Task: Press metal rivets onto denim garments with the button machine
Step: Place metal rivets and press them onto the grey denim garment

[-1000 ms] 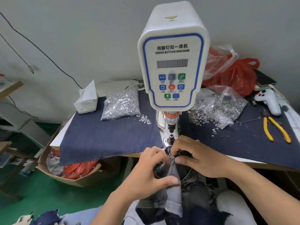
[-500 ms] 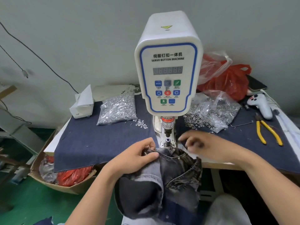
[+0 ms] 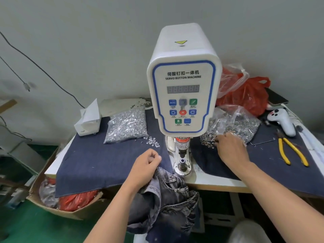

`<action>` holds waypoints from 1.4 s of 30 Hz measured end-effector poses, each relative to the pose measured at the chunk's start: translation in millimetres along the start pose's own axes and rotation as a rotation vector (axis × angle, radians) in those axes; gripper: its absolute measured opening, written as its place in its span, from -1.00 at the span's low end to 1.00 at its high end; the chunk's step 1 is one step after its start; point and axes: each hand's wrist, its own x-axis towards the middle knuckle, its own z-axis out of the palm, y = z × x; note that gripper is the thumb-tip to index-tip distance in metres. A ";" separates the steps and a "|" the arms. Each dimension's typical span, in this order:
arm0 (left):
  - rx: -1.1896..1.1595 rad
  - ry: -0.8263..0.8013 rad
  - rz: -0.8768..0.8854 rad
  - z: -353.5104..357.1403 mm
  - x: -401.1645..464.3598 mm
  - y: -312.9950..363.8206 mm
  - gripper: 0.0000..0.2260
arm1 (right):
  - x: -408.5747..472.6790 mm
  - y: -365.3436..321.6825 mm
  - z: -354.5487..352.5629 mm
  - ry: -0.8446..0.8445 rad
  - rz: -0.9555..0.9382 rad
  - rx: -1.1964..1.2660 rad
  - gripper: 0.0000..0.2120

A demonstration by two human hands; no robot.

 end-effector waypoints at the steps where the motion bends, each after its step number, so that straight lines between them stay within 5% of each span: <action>1: 0.002 0.034 -0.012 0.2 -1.1 2.2 -0.79 | -0.2 -0.7 -0.7 0.006 0.003 -0.001 -0.85; 5: -0.060 0.250 -0.080 -3.7 -3.6 14.6 -0.69 | 0.7 -1.6 -1.5 0.031 0.008 -0.043 -0.81; 8: 0.158 0.359 -0.057 -12.4 6.5 18.8 -0.69 | 0.9 -2.0 -1.5 0.037 0.035 -0.018 -0.85; 12: 0.381 0.331 -0.151 -12.6 38.4 16.8 -0.91 | 0.6 -2.2 -3.1 0.027 0.055 0.058 -0.82; 17: 0.473 0.283 -0.246 0.4 65.4 8.5 -0.90 | -8.5 -7.7 -11.9 0.029 0.089 0.394 -0.86; 27: 0.410 0.403 -0.215 11.0 69.3 -3.7 -0.93 | -40.7 -31.9 -29.0 -0.149 0.167 0.964 -0.87; 34: 0.309 0.409 -0.163 5.6 55.7 1.5 -0.95 | -55.7 -58.1 -31.9 -0.443 0.551 1.581 -0.80; 42: 0.027 0.285 0.020 -9.9 24.1 6.6 -0.89 | -62.7 -80.5 -33.1 -0.613 0.631 1.741 -0.85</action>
